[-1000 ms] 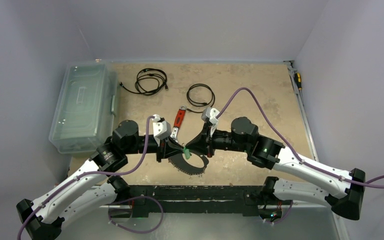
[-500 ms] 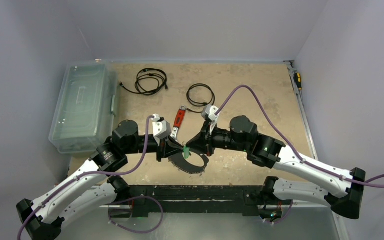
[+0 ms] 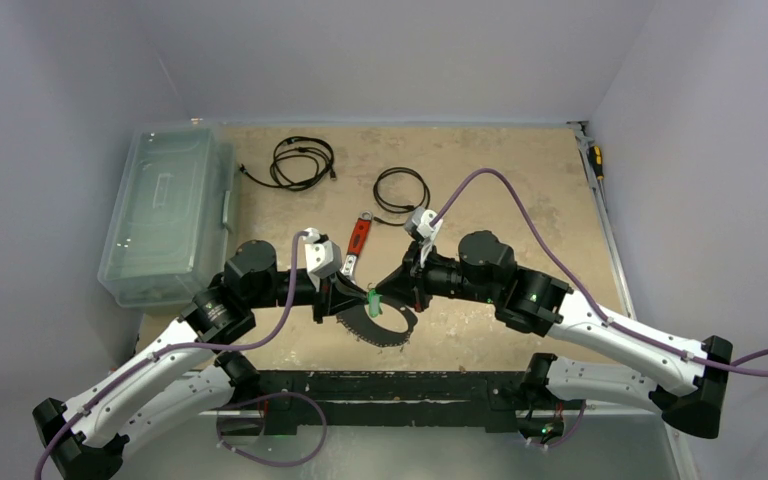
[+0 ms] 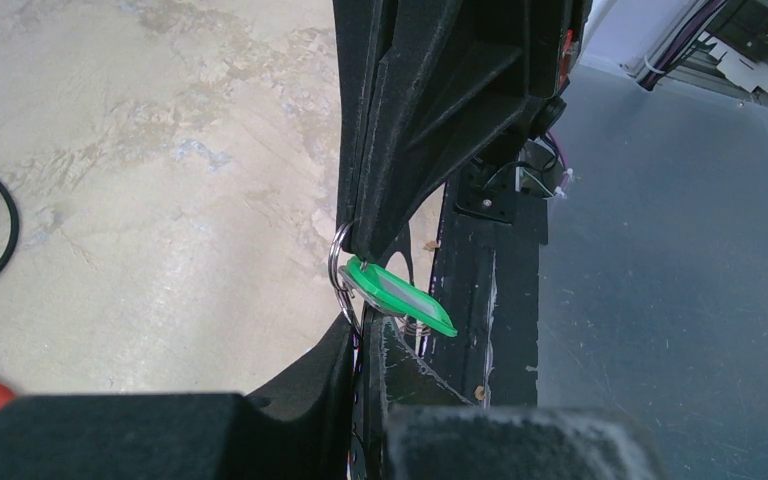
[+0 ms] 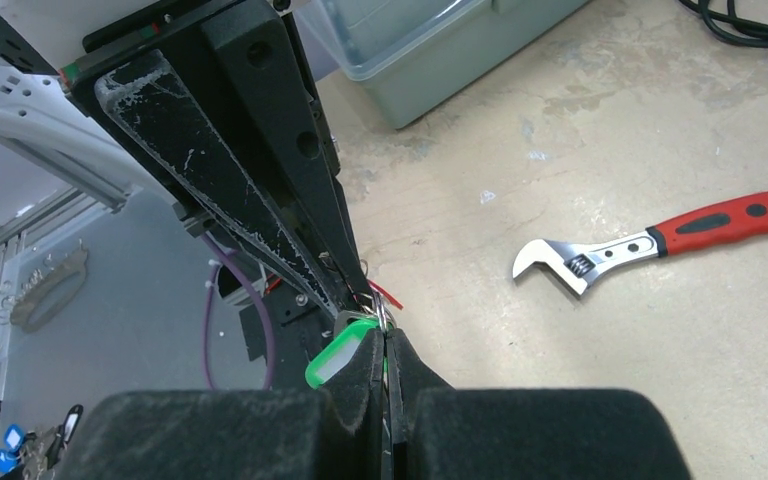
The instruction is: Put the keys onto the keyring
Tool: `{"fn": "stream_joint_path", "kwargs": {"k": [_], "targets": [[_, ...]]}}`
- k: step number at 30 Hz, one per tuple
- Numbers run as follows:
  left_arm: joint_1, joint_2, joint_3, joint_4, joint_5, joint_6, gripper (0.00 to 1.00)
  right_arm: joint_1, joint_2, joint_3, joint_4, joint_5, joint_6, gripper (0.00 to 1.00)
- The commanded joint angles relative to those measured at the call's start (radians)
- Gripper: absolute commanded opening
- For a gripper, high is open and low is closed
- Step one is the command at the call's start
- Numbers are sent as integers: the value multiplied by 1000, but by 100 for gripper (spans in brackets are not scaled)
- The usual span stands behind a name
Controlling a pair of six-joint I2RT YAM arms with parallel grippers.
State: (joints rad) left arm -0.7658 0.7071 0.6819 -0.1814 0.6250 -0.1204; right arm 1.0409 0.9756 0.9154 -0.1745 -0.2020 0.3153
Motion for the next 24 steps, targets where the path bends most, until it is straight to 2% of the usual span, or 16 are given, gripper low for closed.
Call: {"fn": "stream_joint_path", "kwargs": {"k": [1, 13, 24], "targets": [[0, -18, 9, 59, 19, -13, 0, -1, 9, 40, -25, 41, 10, 0], [0, -27, 12, 50, -3, -8, 0, -1, 19, 56, -104, 59, 22, 0], [0, -29, 13, 46, -9, -6, 0, 0, 46, 90, -157, 5, -21, 0]]}}
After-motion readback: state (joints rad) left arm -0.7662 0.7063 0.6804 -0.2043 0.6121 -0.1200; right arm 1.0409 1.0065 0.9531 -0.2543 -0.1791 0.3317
